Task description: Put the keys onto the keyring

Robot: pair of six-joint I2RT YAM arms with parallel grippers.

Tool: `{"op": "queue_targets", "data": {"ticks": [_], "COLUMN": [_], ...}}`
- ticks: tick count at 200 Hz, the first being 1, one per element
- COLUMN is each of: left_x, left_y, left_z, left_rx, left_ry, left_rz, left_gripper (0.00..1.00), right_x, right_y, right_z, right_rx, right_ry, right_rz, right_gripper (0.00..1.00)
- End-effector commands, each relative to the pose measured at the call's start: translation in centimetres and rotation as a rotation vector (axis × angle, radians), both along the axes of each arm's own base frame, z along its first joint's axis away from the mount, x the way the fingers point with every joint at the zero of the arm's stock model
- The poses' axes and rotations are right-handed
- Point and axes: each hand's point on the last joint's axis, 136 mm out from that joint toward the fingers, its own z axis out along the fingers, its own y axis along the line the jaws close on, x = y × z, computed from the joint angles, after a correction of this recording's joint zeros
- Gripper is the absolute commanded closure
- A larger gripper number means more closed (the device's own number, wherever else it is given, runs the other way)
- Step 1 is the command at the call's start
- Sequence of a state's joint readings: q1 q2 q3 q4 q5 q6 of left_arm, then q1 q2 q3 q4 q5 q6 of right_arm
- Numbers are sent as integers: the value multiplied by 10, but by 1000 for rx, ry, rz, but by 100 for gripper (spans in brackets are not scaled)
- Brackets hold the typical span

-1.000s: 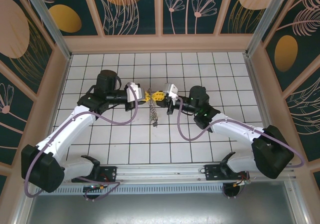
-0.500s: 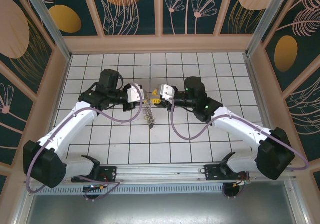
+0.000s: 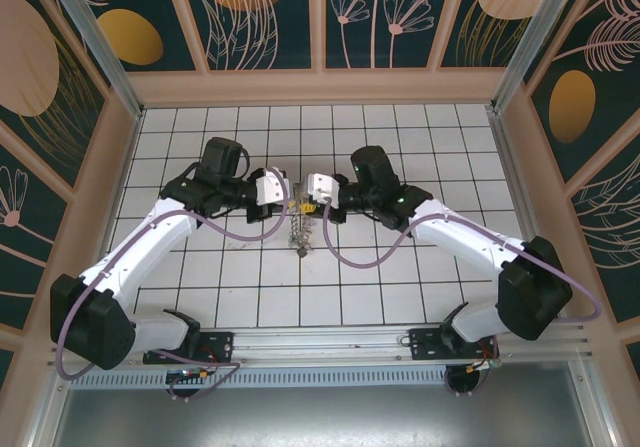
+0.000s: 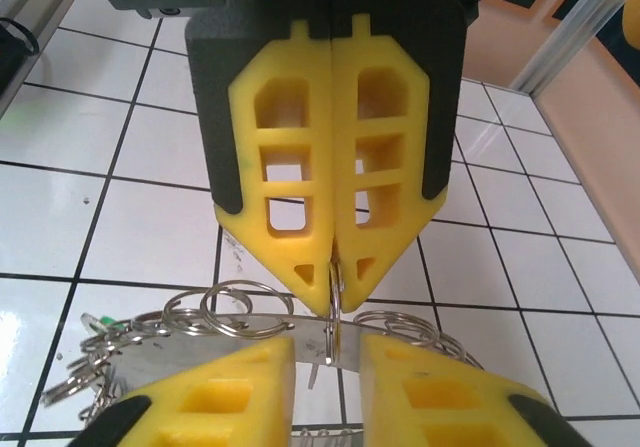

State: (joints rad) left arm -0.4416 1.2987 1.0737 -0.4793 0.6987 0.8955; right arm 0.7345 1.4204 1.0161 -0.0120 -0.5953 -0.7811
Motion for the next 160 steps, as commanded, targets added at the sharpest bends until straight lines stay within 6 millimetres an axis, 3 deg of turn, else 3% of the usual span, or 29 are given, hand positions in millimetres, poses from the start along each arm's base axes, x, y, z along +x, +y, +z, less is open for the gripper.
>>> {"op": "queue_targets", "data": {"ticks": [1,18,43,62,84,95,103,129,135,160], "left_x": [-3,-3,-2,-2,-2,-2,-3,-1,-1,-1], "left_y": [-6,-7,-9,-10,-10,-10,-10,-9,-8,-1], "left_z": [17,17,21,27,28,27,26,27,27,28], "left_rx": [-39,-42,-55,-69,-67,-66,-65,-59,-61,-69], "left_ry": [-27,-21,-20,-28,-24,-18,-15,-30,-31,-21], "left_rz": [-51,-54,-56,-59,-61,-64,-66,-51,-42,-10], "left_gripper": [100,100,100,100,100,100,100,100,94,85], "right_x": [-4,-3,-2,2,5,5,5,6,7,5], "right_y": [4,6,9,10,12,13,13,10,8,-3], "right_z": [9,8,8,7,9,11,12,15,20,45], "right_rx": [19,12,22,38,58,70,72,97,123,268], "right_ry": [-15,-7,0,14,23,26,29,24,17,42], "right_rz": [40,46,51,21,8,3,4,-6,-17,-45], "right_gripper": [83,96,96,86,85,87,100,100,100,100]}}
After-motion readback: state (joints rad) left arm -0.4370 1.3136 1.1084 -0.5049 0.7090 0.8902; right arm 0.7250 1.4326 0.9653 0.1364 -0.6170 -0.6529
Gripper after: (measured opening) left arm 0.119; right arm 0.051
